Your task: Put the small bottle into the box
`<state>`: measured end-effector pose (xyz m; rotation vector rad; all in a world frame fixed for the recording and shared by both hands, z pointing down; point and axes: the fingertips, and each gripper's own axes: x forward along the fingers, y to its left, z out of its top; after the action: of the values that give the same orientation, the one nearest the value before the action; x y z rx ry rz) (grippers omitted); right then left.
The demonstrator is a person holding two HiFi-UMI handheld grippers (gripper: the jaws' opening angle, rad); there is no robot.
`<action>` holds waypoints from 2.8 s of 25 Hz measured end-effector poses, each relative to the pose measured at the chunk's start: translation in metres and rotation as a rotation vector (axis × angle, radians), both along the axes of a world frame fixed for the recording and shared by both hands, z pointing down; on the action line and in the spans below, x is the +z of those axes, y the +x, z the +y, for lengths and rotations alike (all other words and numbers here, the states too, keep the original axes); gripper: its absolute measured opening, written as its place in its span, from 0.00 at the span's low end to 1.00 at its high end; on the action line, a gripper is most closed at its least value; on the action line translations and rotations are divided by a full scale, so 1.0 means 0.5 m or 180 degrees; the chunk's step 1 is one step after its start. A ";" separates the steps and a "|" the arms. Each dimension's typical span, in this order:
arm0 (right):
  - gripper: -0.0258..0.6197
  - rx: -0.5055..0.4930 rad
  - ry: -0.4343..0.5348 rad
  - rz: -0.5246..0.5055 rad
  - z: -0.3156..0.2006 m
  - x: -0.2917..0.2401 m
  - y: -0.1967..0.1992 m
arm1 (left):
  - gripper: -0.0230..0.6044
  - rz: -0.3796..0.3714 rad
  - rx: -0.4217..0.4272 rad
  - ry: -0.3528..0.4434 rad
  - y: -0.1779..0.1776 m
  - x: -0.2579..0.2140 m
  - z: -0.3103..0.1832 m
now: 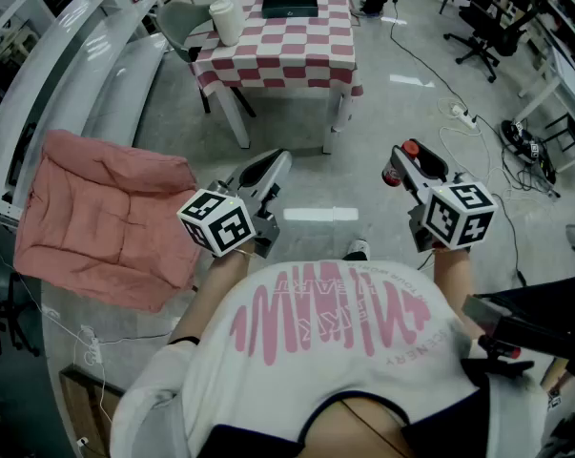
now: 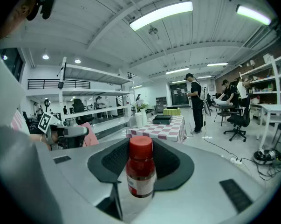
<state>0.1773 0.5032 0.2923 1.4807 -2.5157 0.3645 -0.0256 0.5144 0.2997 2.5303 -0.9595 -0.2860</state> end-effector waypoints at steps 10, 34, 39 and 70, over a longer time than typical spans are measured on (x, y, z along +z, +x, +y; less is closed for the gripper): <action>0.28 0.0001 -0.0017 0.0045 -0.014 0.005 -0.011 | 0.05 -0.0027 0.0008 -0.0005 -0.016 0.005 -0.006; 0.28 -0.0110 -0.0225 -0.0024 -0.182 0.058 -0.030 | 0.05 -0.0030 -0.0182 -0.0211 -0.042 0.050 -0.146; 0.28 -0.0118 -0.0140 -0.0099 -0.265 0.033 -0.024 | 0.05 -0.0065 -0.0243 -0.0176 -0.036 0.030 -0.220; 0.28 -0.0275 0.0090 -0.0385 -0.758 -0.035 0.048 | 0.05 -0.0304 -0.0339 0.0132 0.055 -0.030 -0.673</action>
<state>0.2013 0.1244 0.2748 1.3937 -2.6795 0.4180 0.0019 0.1777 0.2845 2.5544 -1.1385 -0.2201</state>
